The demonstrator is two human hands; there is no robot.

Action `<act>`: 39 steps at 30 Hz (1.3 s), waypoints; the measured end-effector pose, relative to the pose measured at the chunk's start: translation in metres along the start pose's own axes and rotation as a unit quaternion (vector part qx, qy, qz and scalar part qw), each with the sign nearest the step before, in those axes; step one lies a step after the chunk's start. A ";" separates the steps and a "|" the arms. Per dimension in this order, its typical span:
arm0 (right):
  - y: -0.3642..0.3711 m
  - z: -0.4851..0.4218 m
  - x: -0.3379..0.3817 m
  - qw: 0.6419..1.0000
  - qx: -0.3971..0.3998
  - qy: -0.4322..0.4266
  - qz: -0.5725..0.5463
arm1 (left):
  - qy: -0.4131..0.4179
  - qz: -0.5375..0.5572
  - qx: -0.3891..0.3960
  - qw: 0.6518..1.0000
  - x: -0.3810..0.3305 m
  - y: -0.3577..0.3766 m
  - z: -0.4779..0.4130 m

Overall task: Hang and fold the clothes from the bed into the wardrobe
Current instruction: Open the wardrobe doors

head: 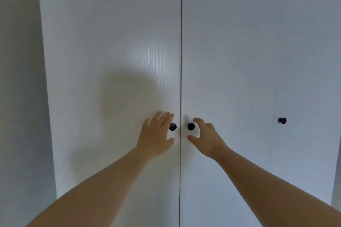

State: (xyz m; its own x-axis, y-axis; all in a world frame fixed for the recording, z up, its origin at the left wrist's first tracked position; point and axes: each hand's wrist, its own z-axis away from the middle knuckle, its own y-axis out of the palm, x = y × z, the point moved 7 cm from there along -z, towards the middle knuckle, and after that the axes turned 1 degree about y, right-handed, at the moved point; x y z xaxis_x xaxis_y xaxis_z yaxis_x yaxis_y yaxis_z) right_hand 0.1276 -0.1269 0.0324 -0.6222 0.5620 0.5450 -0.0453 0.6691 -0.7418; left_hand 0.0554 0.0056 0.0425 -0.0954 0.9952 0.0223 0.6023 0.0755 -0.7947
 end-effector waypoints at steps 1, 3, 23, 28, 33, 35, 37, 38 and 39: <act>0.005 -0.011 0.001 1.000 -0.001 0.003 -0.004 | 0.012 0.022 -0.023 0.999 0.004 0.001 -0.009; 0.013 -0.031 -0.001 1.000 -0.006 0.015 -0.019 | 0.016 0.074 -0.057 0.996 0.012 0.005 -0.022; 0.014 -0.011 -0.023 0.984 -0.166 -0.001 -0.070 | -0.084 0.054 0.011 0.995 0.011 0.042 -0.029; -0.026 0.041 -0.041 0.976 -0.185 -0.022 -0.110 | -0.076 0.265 -0.041 0.960 -0.051 0.032 -0.003; -0.079 0.095 -0.074 0.966 -0.185 -0.011 -0.182 | 0.008 0.455 -0.039 0.890 -0.145 0.024 0.022; -0.097 0.114 -0.088 0.959 -0.199 0.007 -0.202 | 0.028 0.502 -0.040 0.864 -0.177 0.021 0.027; -0.117 0.136 -0.103 0.956 -0.228 0.016 -0.183 | 0.031 0.541 -0.041 0.840 -0.207 0.019 0.032; -0.127 0.145 -0.111 0.956 -0.237 0.019 -0.169 | 0.030 0.552 -0.039 0.832 -0.221 0.020 0.033; -0.136 0.154 -0.120 0.957 -0.244 0.025 -0.156 | 0.030 0.558 -0.032 0.829 -0.235 0.022 0.034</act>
State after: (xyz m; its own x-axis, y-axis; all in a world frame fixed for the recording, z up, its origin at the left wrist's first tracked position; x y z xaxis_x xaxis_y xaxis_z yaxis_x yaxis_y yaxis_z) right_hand 0.0885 -0.3603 0.0078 -0.5984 0.3121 0.7379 0.1547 0.9487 -0.2758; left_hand 0.0642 -0.2285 -0.0006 0.5885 0.4483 -0.6728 0.3292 -0.8930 -0.3070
